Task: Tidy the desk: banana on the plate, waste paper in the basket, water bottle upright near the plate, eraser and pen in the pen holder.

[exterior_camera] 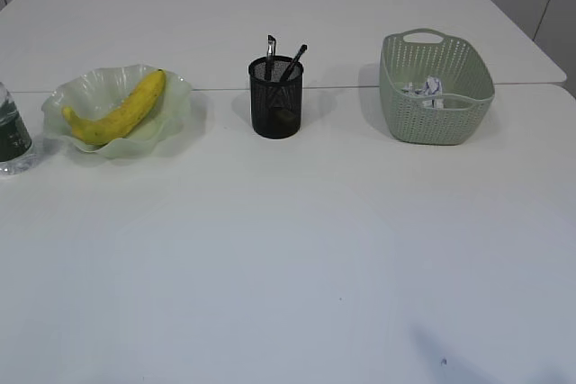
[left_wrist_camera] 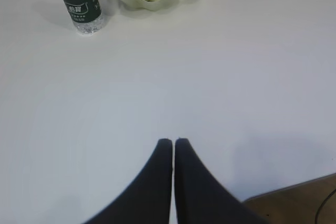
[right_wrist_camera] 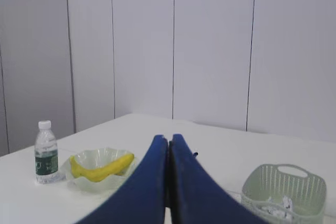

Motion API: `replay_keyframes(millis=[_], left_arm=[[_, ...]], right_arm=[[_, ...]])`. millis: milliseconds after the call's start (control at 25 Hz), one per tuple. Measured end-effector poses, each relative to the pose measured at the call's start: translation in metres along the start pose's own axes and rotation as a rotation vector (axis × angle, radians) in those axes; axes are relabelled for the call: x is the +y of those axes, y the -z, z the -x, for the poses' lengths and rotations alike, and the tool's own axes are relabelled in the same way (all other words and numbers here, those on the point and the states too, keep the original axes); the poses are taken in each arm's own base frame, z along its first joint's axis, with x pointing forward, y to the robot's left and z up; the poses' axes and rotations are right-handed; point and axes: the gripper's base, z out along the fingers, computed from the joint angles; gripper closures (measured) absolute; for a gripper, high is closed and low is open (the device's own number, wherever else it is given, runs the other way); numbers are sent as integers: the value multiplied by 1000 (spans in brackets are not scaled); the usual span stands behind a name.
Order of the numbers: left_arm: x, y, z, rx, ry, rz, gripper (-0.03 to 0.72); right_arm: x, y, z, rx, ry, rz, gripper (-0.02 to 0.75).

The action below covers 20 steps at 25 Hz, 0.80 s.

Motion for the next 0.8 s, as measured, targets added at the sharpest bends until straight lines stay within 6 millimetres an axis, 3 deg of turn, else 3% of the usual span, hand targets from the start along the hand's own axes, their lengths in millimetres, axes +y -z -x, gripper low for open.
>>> replay_keyframes(millis=[320,560,800], left_arm=[[0,0,0,0,0,0,713],[0,0,0,0,0,0,713],[0,0,0,0,0,0,713]], right_arm=[[-9,3,-12,193,20,-100,748],[-20,15,5,288,-45,-231,748],[-22,26,6,423,-71,-276,748]])
